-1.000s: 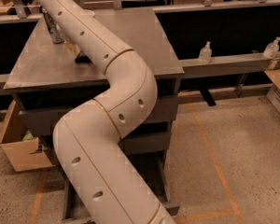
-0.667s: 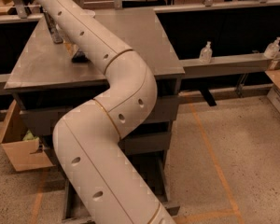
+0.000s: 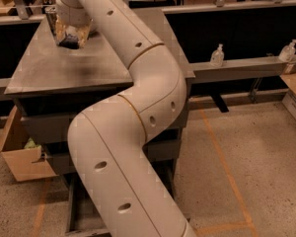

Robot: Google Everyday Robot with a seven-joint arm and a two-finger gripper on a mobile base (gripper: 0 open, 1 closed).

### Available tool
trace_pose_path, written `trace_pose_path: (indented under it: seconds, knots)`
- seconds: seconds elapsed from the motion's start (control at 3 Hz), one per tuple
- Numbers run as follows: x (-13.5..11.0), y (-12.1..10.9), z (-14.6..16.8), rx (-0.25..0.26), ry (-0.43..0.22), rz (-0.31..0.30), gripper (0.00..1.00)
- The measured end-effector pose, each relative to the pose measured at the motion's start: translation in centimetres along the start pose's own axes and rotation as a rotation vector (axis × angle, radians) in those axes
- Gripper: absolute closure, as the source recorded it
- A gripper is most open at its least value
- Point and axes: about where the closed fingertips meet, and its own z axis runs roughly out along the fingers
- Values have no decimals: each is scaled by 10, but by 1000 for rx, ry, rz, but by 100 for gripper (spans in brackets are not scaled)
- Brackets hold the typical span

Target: Place rxbar blueberry into bottom drawer

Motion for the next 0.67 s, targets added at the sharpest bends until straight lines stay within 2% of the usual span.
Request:
trace_pose_path:
  seconds: [0.33,0.67]
  knots:
    - [-16,-5,-21,116,-91,35,100]
    - [-36,-3,-26,156,-193,74,100]
